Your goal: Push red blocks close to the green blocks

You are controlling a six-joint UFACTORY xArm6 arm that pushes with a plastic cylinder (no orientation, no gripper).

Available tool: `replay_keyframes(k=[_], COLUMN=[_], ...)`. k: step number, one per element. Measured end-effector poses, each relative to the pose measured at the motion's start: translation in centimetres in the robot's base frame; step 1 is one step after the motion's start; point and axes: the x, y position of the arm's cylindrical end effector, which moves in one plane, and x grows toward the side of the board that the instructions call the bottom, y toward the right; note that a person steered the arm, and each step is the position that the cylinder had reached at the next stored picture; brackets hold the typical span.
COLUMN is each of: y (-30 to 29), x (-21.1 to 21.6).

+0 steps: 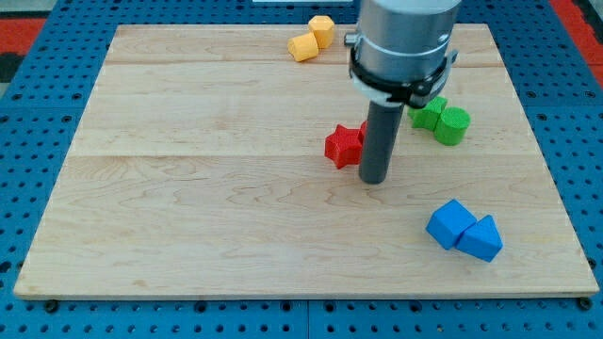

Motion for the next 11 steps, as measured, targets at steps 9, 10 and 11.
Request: replay_keyframes(k=[9,10,11], y=[0.1,0.7,-1.2], x=[-7.6,-6.9,-3.4])
